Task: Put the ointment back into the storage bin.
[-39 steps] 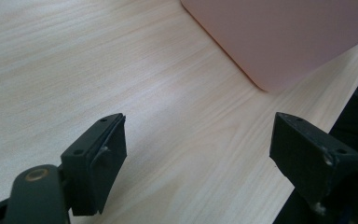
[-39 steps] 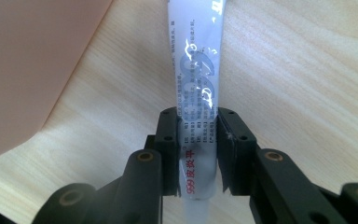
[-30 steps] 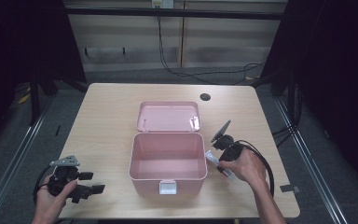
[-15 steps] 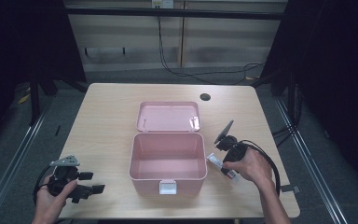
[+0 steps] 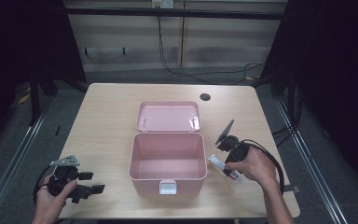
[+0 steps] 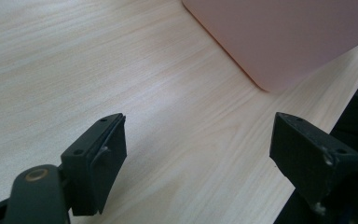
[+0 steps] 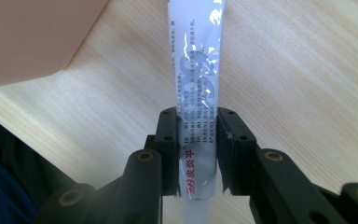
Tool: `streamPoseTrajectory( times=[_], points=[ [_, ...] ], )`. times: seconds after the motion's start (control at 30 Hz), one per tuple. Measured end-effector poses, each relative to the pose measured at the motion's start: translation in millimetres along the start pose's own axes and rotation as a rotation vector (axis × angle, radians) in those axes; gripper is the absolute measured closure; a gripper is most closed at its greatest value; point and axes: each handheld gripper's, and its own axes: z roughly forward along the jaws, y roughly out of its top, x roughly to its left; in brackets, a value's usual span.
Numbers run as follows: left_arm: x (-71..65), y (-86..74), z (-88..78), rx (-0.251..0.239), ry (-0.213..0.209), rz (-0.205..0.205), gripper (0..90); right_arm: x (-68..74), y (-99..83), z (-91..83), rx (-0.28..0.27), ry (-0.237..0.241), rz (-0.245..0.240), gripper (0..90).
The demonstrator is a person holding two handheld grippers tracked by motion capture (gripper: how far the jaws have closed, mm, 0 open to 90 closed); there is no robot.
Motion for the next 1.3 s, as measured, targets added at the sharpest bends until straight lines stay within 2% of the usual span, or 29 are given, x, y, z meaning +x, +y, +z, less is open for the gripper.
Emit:
streamPoseTrajectory(
  times=[0.23,0.47,0.7,0.97,1.23,1.3],
  points=[
    [0.3,-0.3,0.6,-0.003,0.013,-0.005,18.5,0.9,-5.0,-8.9,-0.001,0.004,-0.022,71.5],
    [0.9,-0.4,-0.2,-0.006,0.008,-0.006,18.5,1.6,-6.1,-17.4,-0.004,-0.009,-0.038,71.5],
    [0.9,-0.5,-0.6,-0.008,0.009,-0.007,18.6,5.1,-6.5,-27.0,0.005,0.003,-0.065,71.5],
    [0.9,-0.2,-0.4,-0.001,0.006,-0.003,18.5,3.0,-12.7,-39.9,-0.021,-0.024,-0.080,71.5],
    [0.7,-0.3,-0.2,-0.004,0.009,-0.004,18.6,2.4,-17.9,-48.5,-0.002,-0.016,-0.093,71.5],
    [0.9,-0.3,-0.4,-0.001,0.008,-0.004,18.5,2.8,-19.1,-52.5,-0.013,-0.001,-0.103,71.5]
  ],
)
